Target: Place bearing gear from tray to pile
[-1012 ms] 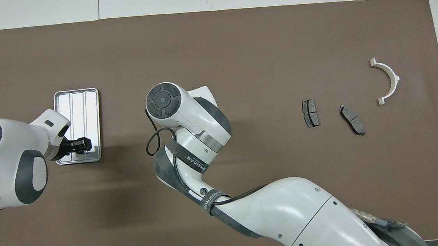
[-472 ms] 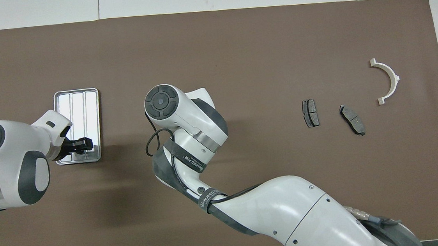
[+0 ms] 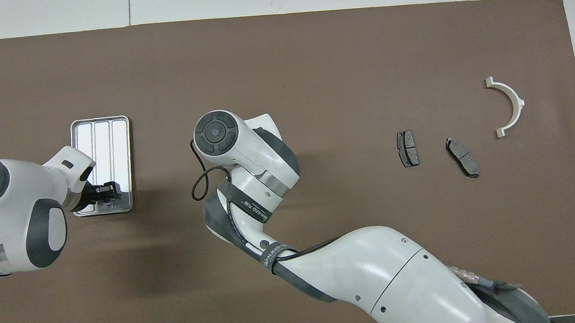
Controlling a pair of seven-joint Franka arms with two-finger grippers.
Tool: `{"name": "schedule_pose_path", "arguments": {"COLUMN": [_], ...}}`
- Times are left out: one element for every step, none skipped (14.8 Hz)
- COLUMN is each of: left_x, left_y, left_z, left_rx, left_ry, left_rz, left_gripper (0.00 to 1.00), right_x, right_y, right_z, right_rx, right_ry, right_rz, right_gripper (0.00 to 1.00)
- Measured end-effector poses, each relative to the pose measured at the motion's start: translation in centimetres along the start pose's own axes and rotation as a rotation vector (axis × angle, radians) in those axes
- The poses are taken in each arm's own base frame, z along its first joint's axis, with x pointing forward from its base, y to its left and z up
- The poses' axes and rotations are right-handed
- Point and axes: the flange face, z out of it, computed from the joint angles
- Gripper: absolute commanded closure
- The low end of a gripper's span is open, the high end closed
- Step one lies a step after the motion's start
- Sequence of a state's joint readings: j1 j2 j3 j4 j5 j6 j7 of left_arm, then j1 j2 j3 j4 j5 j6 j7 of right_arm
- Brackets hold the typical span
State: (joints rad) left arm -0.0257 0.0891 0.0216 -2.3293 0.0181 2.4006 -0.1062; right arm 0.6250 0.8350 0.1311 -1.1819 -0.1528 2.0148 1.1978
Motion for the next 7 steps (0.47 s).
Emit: {"name": "schedule_pose_path", "arguments": {"left_x": [0.00,-0.02,-0.08,-0.13,-0.12,-0.11,-0.09], "left_y": [-0.06,-0.13,-0.19,-0.23,-0.23,-0.23,-0.09], "left_z": [0.01,0.04,0.13,0.18,0.17,0.16,0.05], "left_rx": [0.000,0.000,0.000,0.000,0.000,0.000,-0.001], "left_ry": [0.000,-0.001,-0.003,-0.004,-0.004,-0.003,0.001], "left_rz": [-0.001,-0.002,-0.004,-0.004,-0.004,-0.005,-0.003], "left_gripper": [0.38,0.38,0.39,0.42,0.46,0.51,0.60], "right_x": [0.01,0.01,0.01,0.01,-0.01,-0.01,0.02], "right_y": [-0.05,-0.07,-0.07,-0.08,-0.10,-0.07,-0.06], "right_z": [0.06,0.14,0.22,0.30,0.48,0.58,0.62], "right_rx": [0.004,0.005,0.005,0.006,0.010,0.013,0.015], "right_ry": [0.001,0.002,0.001,0.002,0.003,0.004,0.004], "right_rz": [0.000,0.000,0.001,0.001,0.001,0.001,0.001], "right_gripper": [0.25,0.25,0.25,0.25,0.27,0.28,0.31]}}
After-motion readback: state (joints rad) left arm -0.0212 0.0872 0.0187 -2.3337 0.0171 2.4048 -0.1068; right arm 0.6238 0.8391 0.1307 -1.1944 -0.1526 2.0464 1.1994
